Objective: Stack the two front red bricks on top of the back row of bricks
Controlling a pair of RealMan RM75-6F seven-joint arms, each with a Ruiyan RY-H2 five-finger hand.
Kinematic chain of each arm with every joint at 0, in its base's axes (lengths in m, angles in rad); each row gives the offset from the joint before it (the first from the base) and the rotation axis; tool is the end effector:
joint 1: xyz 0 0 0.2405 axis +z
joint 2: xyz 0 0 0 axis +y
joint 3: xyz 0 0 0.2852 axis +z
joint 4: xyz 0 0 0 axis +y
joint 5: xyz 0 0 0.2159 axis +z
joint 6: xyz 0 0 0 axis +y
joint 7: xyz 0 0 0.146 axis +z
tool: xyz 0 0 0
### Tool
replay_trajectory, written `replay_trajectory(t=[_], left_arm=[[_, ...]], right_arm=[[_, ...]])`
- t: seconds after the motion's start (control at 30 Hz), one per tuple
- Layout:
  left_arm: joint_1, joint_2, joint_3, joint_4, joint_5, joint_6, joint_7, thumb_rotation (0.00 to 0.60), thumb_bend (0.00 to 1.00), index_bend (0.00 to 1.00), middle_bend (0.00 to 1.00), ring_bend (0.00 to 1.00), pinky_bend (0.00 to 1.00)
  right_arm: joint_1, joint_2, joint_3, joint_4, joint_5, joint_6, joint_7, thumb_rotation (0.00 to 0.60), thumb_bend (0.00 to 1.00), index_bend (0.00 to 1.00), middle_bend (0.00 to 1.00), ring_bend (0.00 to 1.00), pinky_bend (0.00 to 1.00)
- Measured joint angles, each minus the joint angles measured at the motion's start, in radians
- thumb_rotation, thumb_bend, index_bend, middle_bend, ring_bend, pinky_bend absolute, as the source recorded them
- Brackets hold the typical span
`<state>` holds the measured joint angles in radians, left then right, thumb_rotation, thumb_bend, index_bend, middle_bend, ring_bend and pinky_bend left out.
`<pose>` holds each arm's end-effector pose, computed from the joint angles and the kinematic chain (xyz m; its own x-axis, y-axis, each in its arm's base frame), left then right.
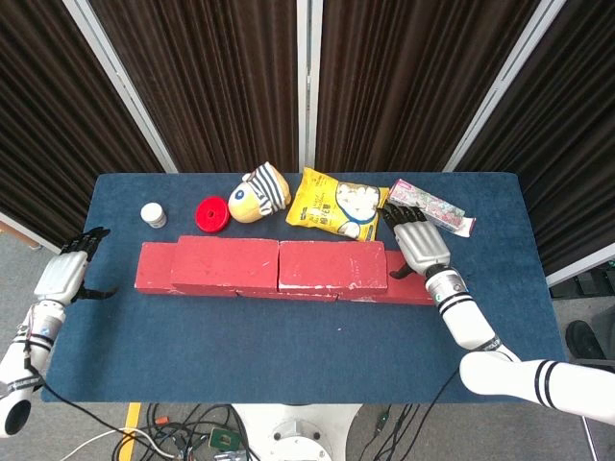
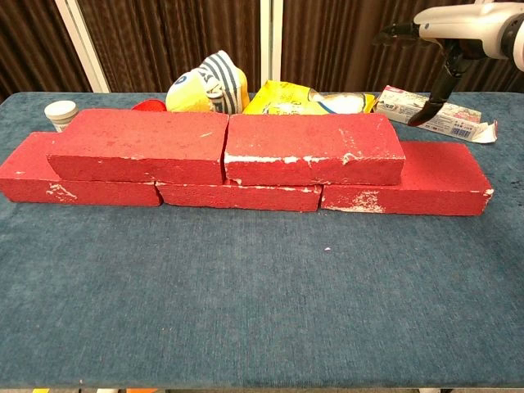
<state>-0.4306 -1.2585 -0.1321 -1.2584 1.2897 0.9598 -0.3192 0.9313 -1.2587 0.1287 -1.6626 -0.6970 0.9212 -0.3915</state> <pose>-0.3628 0.3318 0.1211 0.2258 0.2448 0.9429 0.9700 0.0334 -0.2409 -0.1599 -0.4059 0.0623 0.4479 -0.3264 0.8324 -0.8925 -0.2185 0.3945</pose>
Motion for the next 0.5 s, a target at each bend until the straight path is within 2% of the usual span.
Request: replay_trajectory(t=[0.27,0.5], left_arm=[[-0.066,-0.087,-0.032,0.101,-0.044,-0.059,0.057,0.600,0.16,0.00,0.00,0.00,0.00],[-0.090,-0.105,-0.040,0.113,-0.061,-0.091,0.064,0.600,0.16,0.00,0.00,0.00,0.00]], right_arm=[[-0.023,-0.052,-0.016,0.125,0.003,-0.055,0.029,0.600,0.05,0.00,0.00,0.00,0.00],[-0.043,-0.072,-0.018,0.181,-0.012,-0.087,0.060,0.600,0.07,0.00,0.00,0.00,0.00]])
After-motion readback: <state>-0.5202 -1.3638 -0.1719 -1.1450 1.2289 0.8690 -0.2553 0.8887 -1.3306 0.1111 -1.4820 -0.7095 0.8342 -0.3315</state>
